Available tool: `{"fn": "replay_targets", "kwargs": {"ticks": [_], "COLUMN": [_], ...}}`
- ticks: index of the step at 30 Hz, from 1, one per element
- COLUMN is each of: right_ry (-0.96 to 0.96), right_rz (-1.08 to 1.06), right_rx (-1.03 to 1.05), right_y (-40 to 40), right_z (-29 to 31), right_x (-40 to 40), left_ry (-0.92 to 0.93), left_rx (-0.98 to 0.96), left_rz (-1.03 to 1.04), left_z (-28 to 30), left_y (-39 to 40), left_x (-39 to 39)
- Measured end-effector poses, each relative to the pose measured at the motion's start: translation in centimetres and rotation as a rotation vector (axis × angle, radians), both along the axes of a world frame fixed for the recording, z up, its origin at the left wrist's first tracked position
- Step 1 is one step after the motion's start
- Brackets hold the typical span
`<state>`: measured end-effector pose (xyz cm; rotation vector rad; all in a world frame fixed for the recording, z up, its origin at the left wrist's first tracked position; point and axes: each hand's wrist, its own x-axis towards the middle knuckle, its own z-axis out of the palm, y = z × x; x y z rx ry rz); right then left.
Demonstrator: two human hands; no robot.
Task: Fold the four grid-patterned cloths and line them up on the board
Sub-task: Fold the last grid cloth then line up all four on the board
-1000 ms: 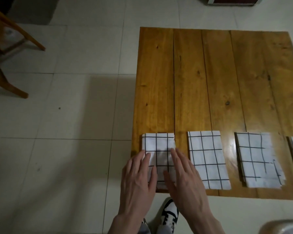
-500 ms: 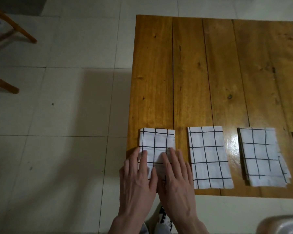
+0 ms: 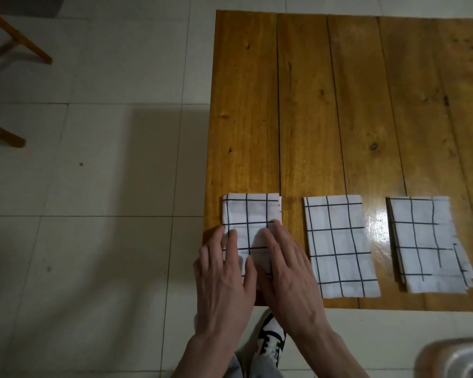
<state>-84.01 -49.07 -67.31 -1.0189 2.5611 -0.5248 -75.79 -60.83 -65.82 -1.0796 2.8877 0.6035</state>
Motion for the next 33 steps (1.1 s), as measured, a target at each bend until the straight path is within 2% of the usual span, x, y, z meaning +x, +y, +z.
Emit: {"fn": "replay_targets", "kwargs": {"ticks": [10,19,33], "right_ry": [-0.025,-0.037,0.102], "right_rz": [-0.077,-0.08,-0.136], "right_rx": [-0.106,-0.106,-0.011], "right_y": [-0.1,0.1,6.6], "right_z": [-0.2,-0.2,5.9], "right_x": [0.7,0.8,-3.4], "left_ry": [0.006,0.023,0.133], "left_rx": [0.001,0.011,-0.017], "left_rz": [-0.025,-0.022,-0.234], "left_z": [-0.2,-0.2,4.6], "left_y": [0.1,0.2,3.9], "left_x": [0.4,0.5,-4.1]}}
